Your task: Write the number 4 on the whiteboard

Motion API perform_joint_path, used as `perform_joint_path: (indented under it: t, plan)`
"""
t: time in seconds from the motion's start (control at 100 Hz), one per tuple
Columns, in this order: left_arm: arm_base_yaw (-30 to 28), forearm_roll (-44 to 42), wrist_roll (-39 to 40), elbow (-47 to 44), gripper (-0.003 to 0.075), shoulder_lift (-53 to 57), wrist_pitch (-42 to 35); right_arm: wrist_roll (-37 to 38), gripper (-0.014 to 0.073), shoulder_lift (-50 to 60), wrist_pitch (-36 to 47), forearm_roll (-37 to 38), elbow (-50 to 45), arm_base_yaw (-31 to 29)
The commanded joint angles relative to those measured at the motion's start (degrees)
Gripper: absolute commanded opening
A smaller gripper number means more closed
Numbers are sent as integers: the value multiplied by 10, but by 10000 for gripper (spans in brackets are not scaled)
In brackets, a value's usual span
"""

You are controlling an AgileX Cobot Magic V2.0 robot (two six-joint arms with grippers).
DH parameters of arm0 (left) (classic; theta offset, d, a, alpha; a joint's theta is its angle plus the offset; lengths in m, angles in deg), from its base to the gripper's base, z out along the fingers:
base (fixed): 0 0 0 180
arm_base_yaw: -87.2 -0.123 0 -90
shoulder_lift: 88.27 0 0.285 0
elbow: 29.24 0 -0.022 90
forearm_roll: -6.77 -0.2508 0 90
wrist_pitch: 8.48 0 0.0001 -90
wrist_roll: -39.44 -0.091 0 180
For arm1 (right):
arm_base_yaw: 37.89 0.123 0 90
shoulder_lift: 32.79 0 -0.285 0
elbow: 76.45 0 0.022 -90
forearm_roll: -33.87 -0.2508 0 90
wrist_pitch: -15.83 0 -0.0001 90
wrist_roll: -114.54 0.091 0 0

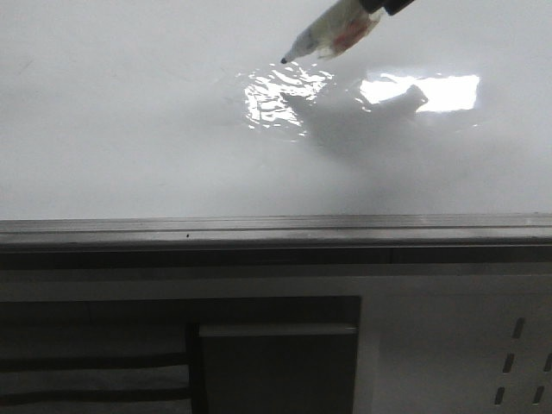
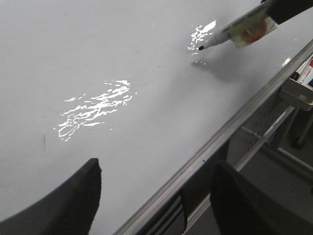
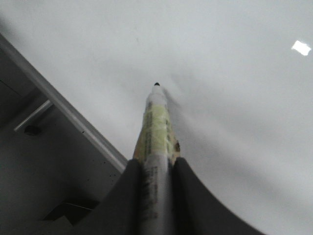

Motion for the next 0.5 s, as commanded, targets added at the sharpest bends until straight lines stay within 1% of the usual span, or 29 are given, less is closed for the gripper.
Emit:
perform_joint_path:
  t: [0.0, 0.16, 0.24, 0.3, 0.39, 0.49]
  plan:
    - [-2, 24, 5, 16, 437, -1, -36, 3, -15, -7, 53, -2, 16, -1]
    - [-2, 24, 5, 16, 437, -1, -36, 3, -15, -51, 24, -5, 16, 12]
    - [-2, 24, 5, 16, 437, -1, -37, 3, -15, -54, 21, 2, 16, 15]
    - [-2, 24, 5, 16, 437, -1, -37, 32, -15, -47, 12, 25, 16, 4]
    - [-2, 24, 5, 16, 437, -1, -38, 80, -15, -31, -19, 81, 16, -24]
    - [-2, 24, 5, 16, 437, -1, -43, 84, -15, -6, -57, 97, 15, -49]
